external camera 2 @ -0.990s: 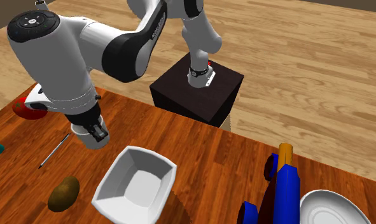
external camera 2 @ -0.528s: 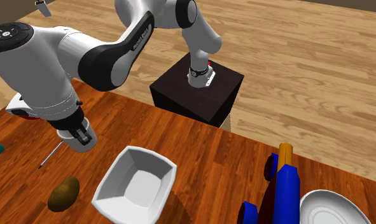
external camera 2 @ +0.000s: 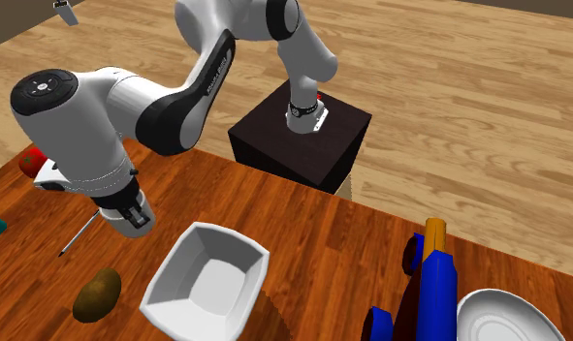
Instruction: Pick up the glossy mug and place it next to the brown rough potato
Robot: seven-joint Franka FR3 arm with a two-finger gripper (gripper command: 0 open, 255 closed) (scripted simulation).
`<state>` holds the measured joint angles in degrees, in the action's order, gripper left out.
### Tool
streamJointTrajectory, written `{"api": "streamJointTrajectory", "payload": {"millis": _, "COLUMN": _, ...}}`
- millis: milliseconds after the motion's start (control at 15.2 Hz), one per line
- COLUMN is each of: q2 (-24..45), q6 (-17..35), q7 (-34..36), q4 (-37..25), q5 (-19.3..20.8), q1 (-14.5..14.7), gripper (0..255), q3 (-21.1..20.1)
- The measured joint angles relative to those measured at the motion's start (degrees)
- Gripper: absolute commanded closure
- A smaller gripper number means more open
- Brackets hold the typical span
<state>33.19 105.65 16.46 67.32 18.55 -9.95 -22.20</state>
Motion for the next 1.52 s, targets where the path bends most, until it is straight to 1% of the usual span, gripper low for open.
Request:
{"api": "streamJointTrajectory", "payload": {"millis": 594, "q2": 0.01, "q6": 6.73, "q7": 1.24, "q4": 6.90, "q5": 0.50, "q1": -0.86, "gripper": 255, "q3": 0.24}}
{"api": "streamJointTrajectory", "payload": {"millis": 1254, "q2": 1.57, "q6": 13.30, "q7": 2.67, "q4": 12.14, "q5": 1.64, "q1": -1.14, "gripper": 255, "q3": 0.85}}
{"api": "streamJointTrajectory", "payload": {"millis": 1518, "q2": 1.95, "q6": 13.80, "q7": 2.79, "q4": 12.26, "q5": 1.79, "q1": -1.08, "gripper": 255, "q3": 0.95}}
